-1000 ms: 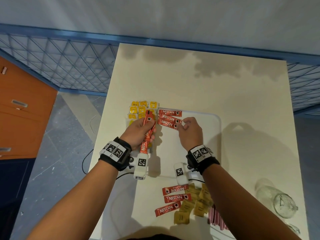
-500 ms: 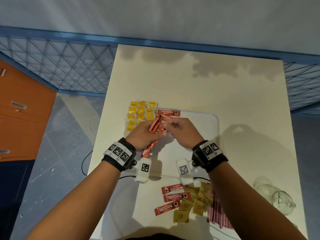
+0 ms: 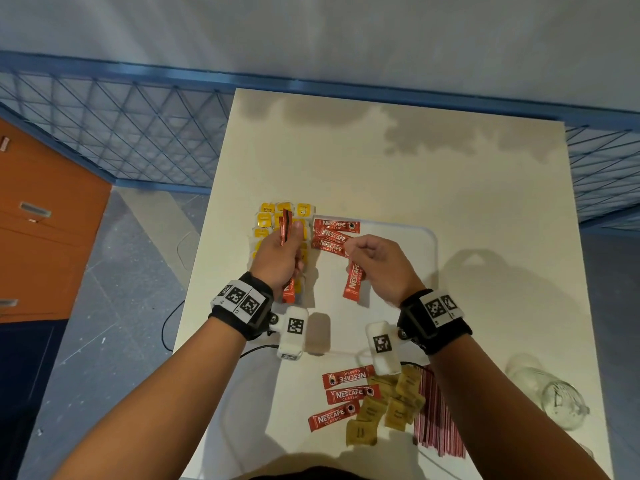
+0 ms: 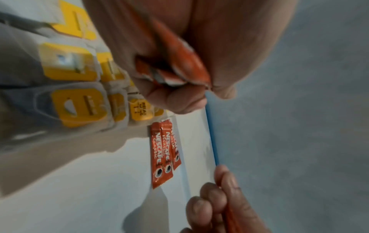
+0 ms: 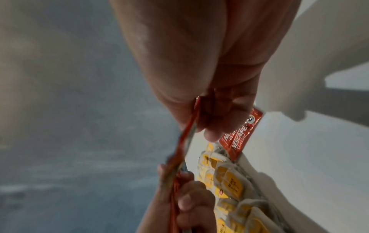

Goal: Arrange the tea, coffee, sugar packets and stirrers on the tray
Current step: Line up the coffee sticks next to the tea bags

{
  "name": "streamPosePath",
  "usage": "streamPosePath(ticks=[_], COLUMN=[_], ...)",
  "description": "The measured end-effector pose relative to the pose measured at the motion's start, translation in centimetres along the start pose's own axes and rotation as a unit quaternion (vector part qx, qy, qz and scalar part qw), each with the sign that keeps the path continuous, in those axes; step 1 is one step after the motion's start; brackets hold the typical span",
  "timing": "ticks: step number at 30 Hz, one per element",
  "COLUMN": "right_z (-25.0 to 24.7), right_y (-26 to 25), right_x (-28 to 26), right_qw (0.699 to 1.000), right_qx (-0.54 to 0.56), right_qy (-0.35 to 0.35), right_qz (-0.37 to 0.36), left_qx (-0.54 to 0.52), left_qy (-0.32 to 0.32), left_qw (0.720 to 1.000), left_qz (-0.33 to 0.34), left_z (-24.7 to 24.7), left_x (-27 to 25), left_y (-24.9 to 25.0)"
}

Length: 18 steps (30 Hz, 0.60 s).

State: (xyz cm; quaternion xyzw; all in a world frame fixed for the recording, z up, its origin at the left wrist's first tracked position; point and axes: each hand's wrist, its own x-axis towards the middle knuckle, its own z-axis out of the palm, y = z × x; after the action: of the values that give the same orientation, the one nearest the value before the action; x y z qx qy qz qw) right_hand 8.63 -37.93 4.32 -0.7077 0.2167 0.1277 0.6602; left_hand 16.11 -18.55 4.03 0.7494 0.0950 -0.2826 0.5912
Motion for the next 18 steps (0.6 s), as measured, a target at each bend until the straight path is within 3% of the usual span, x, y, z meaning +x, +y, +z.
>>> streamPosePath(ticks=[4, 10, 13, 18], right_z=[0.9, 3.4, 3.6, 2.6], right_y=[-0.1, -1.7, -1.8, -1.4], right_x=[-0.1, -0.7, -0.3, -0.1], right_qw=[0.987, 0.967, 0.963, 0.971], right_qx=[-0.138, -0.179, -0.203, -0.196], right_qy=[-0.068, -0.175, -0.166, -0.126], right_qz=[-0.042, -0.054, -0.069, -0.060], left_qx=[0.011, -0.001, -0.031, -0.030], left_qy=[0.035, 0.071, 0.063, 0.037], left_qw=[0.999, 0.995, 0.995, 0.999], left_qz=[0.029, 0.069, 0.064, -0.013], left_z=[0.7, 1.9, 2.3, 1.5], left_x=[-0.1, -0.1, -0.3, 0.1], left_y=[0.6, 0.8, 1.0, 1.2])
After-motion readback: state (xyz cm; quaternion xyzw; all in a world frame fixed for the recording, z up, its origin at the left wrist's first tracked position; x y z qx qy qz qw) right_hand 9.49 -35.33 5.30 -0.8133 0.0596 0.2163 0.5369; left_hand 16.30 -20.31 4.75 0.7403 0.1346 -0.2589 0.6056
